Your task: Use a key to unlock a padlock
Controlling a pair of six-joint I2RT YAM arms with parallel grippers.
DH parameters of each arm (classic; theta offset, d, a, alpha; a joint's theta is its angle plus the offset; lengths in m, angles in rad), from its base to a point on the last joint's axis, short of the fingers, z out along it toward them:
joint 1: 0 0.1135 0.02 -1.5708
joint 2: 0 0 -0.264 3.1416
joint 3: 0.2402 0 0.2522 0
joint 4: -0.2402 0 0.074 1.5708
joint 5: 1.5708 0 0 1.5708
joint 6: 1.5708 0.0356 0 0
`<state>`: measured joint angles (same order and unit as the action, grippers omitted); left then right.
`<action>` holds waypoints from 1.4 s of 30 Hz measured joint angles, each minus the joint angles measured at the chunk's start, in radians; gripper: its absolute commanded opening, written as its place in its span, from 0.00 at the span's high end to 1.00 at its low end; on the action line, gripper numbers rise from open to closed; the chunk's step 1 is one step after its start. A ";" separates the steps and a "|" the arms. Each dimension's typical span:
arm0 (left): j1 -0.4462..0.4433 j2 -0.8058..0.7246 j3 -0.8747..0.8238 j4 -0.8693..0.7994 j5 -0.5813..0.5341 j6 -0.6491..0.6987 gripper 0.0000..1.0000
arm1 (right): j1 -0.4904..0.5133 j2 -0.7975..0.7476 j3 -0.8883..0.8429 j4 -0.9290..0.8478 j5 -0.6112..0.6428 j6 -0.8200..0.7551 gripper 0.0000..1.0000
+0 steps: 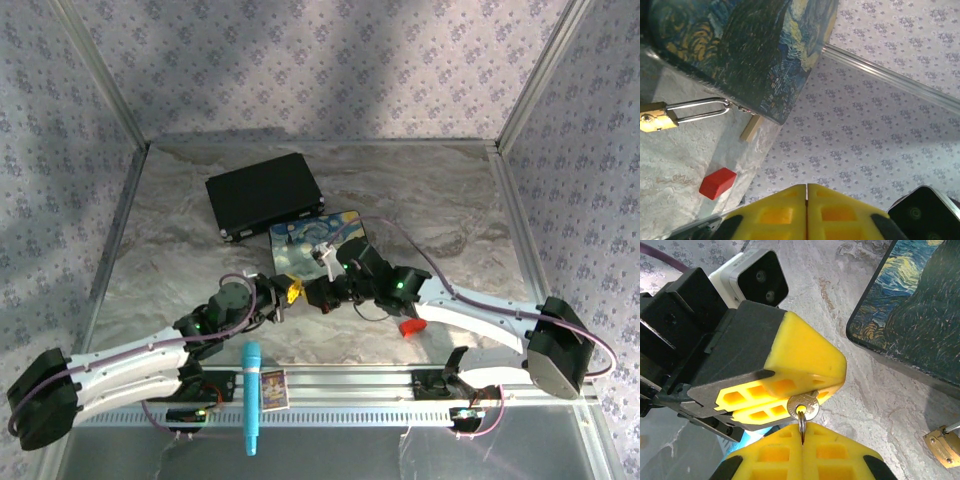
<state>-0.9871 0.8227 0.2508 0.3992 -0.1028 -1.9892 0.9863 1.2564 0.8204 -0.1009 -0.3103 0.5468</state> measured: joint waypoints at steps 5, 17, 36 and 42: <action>0.005 -0.010 0.003 -0.026 0.004 0.033 1.00 | -0.003 0.000 0.000 0.000 -0.001 0.003 0.53; 0.043 -0.046 0.063 -0.019 -0.116 0.463 1.00 | -0.136 -0.063 -0.145 0.438 -0.100 0.258 0.12; 0.043 0.011 0.080 0.175 -0.124 0.601 1.00 | -0.156 0.025 -0.223 0.809 -0.211 0.443 0.71; 0.043 0.011 0.083 0.175 -0.130 0.602 1.00 | -0.166 0.056 -0.226 0.869 -0.222 0.470 0.76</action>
<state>-0.9440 0.8333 0.3340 0.5743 -0.2329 -1.3876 0.8204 1.3121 0.5941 0.7681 -0.5327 1.0172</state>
